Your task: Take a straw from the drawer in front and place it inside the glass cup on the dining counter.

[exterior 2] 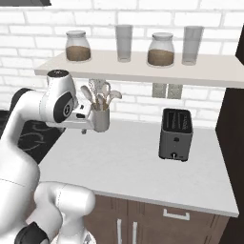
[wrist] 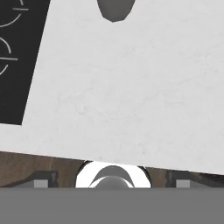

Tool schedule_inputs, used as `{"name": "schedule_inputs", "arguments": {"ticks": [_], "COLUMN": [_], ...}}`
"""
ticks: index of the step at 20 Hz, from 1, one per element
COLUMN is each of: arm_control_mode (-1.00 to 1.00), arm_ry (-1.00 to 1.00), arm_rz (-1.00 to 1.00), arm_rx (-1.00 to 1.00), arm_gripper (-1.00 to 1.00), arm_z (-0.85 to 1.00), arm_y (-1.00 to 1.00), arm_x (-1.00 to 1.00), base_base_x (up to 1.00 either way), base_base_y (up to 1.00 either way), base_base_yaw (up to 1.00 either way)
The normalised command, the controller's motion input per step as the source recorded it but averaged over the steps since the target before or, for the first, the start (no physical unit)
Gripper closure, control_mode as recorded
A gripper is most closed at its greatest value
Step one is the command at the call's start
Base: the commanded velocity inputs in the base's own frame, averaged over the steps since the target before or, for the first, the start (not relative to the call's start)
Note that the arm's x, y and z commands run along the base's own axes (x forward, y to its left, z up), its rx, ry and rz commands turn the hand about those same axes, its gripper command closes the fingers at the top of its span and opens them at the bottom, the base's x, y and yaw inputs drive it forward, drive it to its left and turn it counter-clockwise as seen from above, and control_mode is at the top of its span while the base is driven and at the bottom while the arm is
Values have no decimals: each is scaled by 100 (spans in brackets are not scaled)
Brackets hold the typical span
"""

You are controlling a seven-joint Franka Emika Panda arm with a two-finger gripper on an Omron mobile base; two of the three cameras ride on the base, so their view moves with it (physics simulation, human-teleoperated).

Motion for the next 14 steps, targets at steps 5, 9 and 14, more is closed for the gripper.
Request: {"name": "schedule_inputs", "arguments": {"ticks": [5, 9, 14], "arm_control_mode": [-100, -100, -100], "arm_ry": [0, 0, 0], "arm_rz": [0, 0, 0], "arm_rx": [0, 0, 1], "arm_gripper": [-100, -100, -100], "arm_z": [-74, -55, -44], "arm_y": [0, -1, -11], "arm_x": [-35, -20, -26], "base_base_x": [0, 0, 0], "base_base_y": [0, 0, 0], "base_base_yaw": [0, 0, 0]}}
